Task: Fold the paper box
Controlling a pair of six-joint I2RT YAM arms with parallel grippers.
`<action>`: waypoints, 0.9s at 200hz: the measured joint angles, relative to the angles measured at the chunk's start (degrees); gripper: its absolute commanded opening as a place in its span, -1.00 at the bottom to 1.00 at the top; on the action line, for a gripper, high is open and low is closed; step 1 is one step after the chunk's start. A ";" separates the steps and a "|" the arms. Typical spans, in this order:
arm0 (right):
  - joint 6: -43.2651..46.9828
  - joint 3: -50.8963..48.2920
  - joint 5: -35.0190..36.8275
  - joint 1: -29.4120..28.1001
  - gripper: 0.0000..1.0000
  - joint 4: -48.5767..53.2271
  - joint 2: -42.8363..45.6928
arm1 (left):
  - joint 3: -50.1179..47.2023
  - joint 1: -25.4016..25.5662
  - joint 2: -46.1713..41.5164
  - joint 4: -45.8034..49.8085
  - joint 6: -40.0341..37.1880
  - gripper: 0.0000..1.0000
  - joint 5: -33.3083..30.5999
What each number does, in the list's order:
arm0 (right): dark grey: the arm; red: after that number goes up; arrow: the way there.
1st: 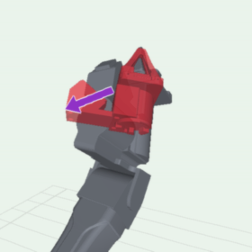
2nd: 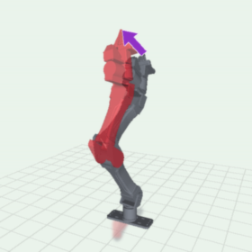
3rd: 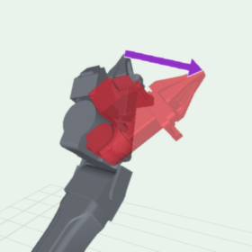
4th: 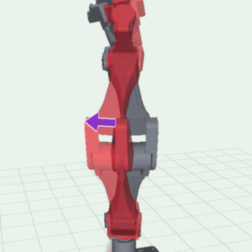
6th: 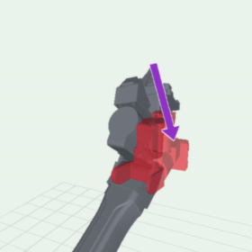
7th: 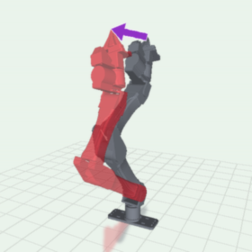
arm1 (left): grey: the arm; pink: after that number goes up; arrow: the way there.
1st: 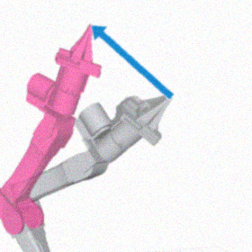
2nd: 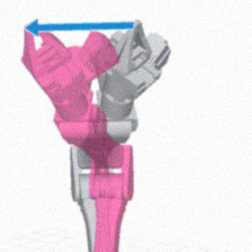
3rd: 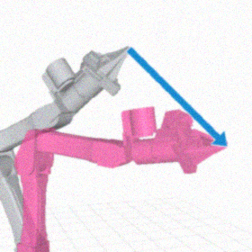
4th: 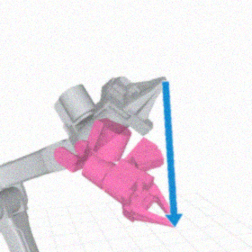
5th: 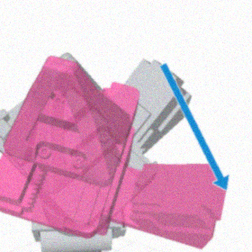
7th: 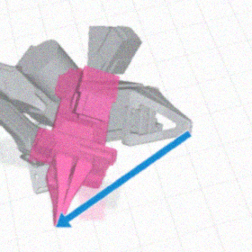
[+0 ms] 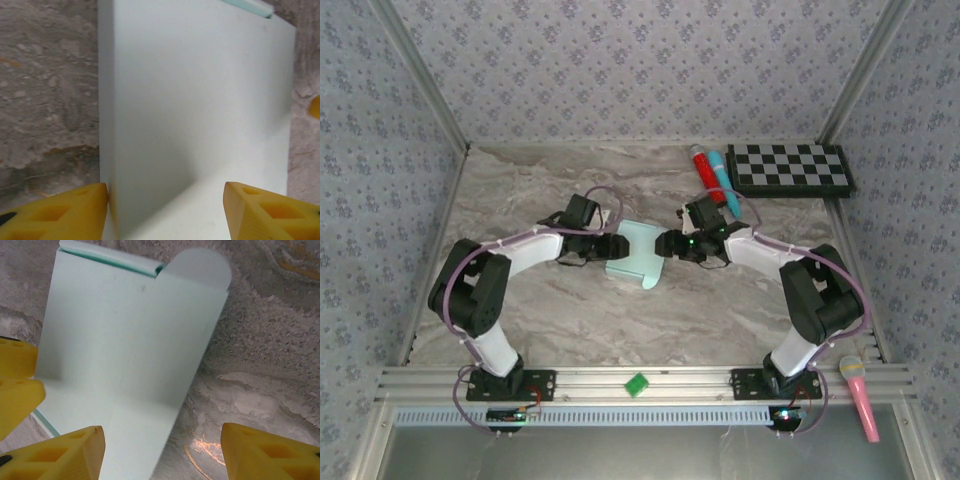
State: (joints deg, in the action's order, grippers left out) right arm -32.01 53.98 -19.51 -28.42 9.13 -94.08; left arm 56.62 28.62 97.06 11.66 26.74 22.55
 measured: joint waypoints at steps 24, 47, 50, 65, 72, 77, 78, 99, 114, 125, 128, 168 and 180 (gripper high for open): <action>-3.26 -2.03 -1.60 0.00 0.29 -3.19 -0.11 | 0.00 -0.07 -1.40 -0.92 0.90 0.24 -1.44; -5.97 -2.78 -3.08 0.00 0.28 -6.49 -1.09 | 0.00 -1.25 -1.44 -1.14 0.87 0.18 -2.05; -6.25 -2.84 -3.23 0.00 0.28 -6.88 -1.25 | 0.00 -1.40 -1.38 -1.14 0.87 0.17 -2.14; -7.78 -3.32 -3.85 0.04 0.27 -9.01 -1.84 | 0.04 -2.12 -1.11 -1.14 0.63 0.11 -2.21; -8.46 -3.58 -4.09 0.07 0.26 -10.05 -2.12 | 0.13 -2.43 -0.87 -1.09 0.48 0.07 -2.21; -9.03 -3.74 -4.37 0.13 0.25 -10.84 -2.43 | 0.26 -2.58 -0.59 -1.05 0.35 0.02 -2.21; -9.14 -3.80 -4.50 0.20 0.25 -11.06 -2.51 | 0.35 -2.62 -0.50 -1.01 0.33 0.00 -2.21; -11.08 -4.52 -6.38 0.63 0.19 -14.80 -4.28 | 1.33 -2.75 0.90 -0.94 -0.17 -0.09 -1.64; -12.24 -5.05 -7.37 0.94 0.14 -16.94 -5.49 | 2.12 -2.75 1.70 -1.01 -0.35 -0.11 -0.76; -12.79 -5.38 -8.09 0.98 0.09 -18.16 -6.03 | 2.38 -2.75 1.92 -1.03 -0.33 -0.18 -0.22; -13.11 -5.46 -8.39 1.05 0.08 -18.62 -6.19 | 2.40 -2.75 1.95 -1.07 -0.37 -0.19 -0.04; -14.34 -6.36 -10.05 1.07 -0.02 -22.36 -6.64 | 2.91 -2.75 3.02 -1.22 -0.35 -0.32 0.68; -14.53 -6.45 -10.36 1.07 -0.03 -23.10 -6.64 | 3.02 -2.75 3.72 -1.25 -0.31 -0.32 0.66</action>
State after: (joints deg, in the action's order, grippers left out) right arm -46.54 47.53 -29.87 -27.35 -13.98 -100.73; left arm 59.64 25.87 100.77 10.41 26.44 23.20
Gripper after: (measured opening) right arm 0.490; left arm 0.344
